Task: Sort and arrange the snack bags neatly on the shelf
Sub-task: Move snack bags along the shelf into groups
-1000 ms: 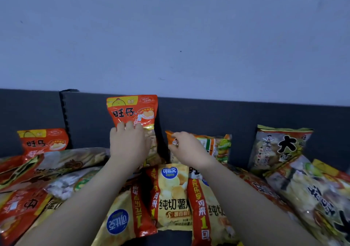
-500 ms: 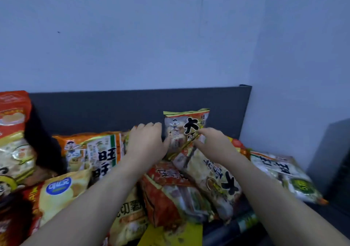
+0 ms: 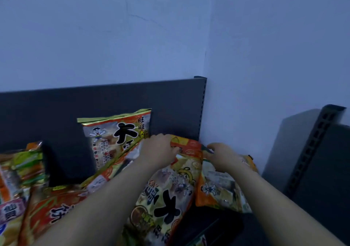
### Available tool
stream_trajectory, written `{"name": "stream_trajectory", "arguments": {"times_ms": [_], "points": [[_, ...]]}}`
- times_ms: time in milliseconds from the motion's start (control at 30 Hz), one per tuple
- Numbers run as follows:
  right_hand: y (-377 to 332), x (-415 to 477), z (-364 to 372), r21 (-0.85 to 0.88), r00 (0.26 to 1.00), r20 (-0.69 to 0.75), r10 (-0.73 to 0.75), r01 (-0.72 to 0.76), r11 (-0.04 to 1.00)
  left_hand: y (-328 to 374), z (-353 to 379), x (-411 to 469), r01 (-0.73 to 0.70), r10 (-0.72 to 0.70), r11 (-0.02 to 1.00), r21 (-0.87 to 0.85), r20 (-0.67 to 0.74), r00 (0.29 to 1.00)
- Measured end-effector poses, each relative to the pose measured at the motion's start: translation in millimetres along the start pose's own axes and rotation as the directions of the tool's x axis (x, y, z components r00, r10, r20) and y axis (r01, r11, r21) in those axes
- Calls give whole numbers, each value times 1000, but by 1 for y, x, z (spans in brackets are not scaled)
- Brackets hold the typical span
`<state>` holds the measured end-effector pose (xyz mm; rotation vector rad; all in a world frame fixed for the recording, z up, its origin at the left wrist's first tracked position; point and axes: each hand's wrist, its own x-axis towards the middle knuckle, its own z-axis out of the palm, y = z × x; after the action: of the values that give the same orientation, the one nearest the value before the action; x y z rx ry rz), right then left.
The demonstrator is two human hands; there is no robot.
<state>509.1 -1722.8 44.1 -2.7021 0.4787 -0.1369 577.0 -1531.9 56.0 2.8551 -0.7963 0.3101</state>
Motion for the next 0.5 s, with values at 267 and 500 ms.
{"name": "stream_trajectory", "arguments": {"times_ms": [267, 500], "points": [[19, 63, 10, -28, 990, 140, 5, -1, 1000, 24, 49, 77, -19, 0, 993, 113, 162, 987], [57, 101, 38, -105, 955, 261, 137, -113, 988, 3, 82, 136, 233, -207, 971, -43, 326, 922]]}}
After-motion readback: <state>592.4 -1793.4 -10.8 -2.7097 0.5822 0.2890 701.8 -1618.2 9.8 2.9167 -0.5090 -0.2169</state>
